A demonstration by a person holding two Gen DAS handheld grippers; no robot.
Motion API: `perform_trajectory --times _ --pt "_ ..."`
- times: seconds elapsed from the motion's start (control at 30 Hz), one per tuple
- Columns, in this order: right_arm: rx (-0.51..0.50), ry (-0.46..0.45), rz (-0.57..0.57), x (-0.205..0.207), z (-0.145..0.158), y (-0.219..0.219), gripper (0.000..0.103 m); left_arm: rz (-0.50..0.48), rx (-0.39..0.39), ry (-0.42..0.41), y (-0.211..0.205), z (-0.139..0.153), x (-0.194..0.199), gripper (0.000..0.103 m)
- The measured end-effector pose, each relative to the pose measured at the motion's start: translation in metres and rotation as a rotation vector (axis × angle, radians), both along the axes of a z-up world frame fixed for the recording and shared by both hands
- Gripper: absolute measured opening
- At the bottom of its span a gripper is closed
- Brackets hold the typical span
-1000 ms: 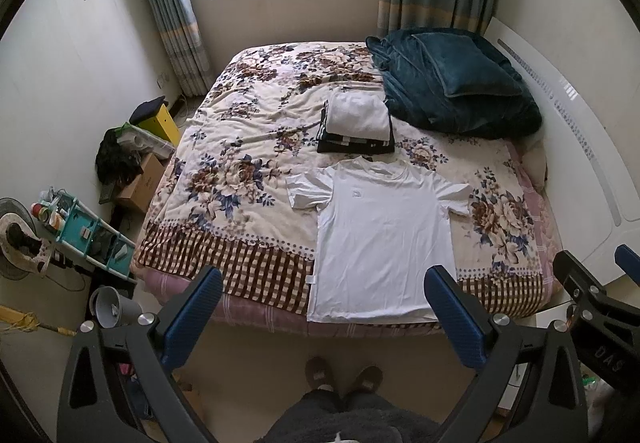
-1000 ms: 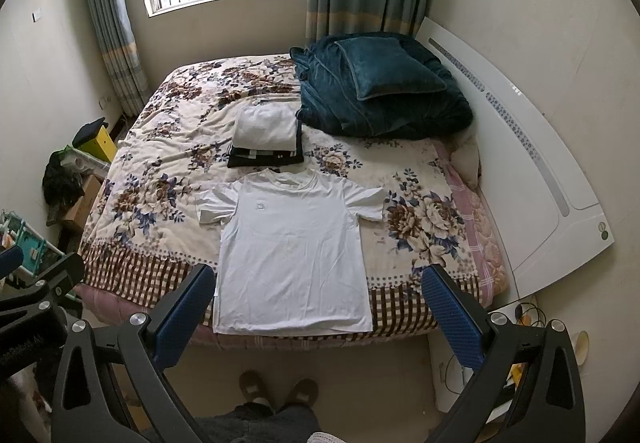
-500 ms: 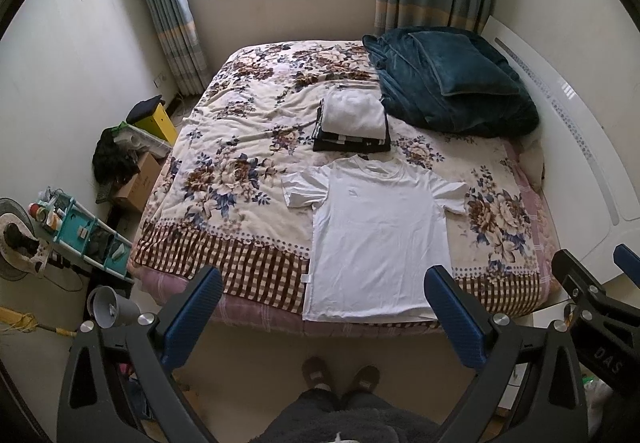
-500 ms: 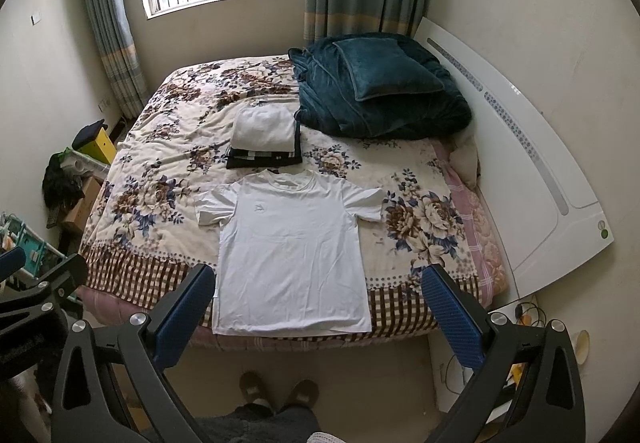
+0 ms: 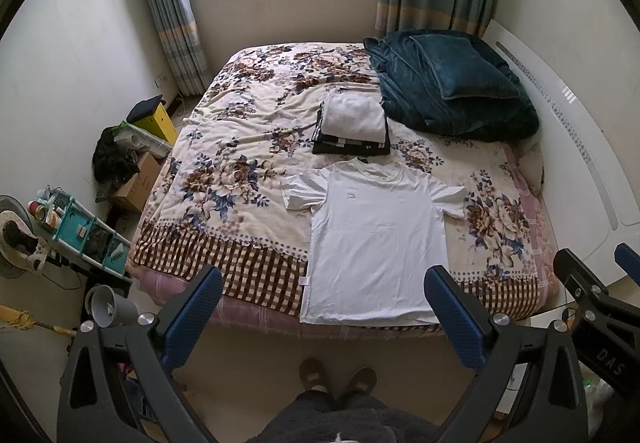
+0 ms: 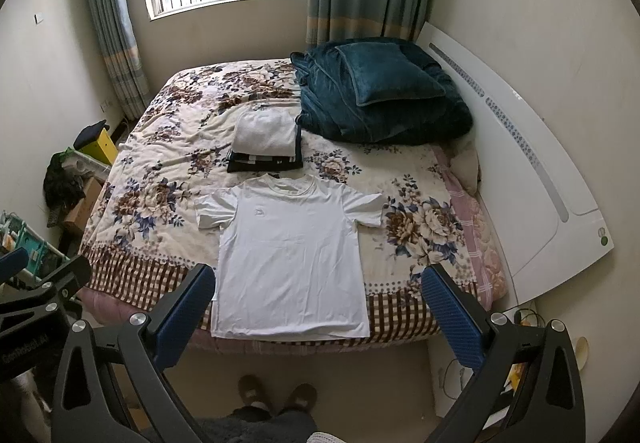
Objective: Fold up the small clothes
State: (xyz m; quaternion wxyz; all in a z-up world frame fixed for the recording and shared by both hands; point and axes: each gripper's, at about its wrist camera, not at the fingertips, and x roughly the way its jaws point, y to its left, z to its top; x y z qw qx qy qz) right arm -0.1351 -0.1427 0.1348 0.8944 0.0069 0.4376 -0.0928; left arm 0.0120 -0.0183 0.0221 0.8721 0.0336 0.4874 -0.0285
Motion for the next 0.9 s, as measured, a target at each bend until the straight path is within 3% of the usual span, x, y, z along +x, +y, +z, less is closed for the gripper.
perform_trajectory --times 0.9 --pt "-0.003 -0.003 -0.003 0.002 0.0 0.0 0.103 0.005 -0.01 -0.009 0.007 -0.001 -0.001 0.103"
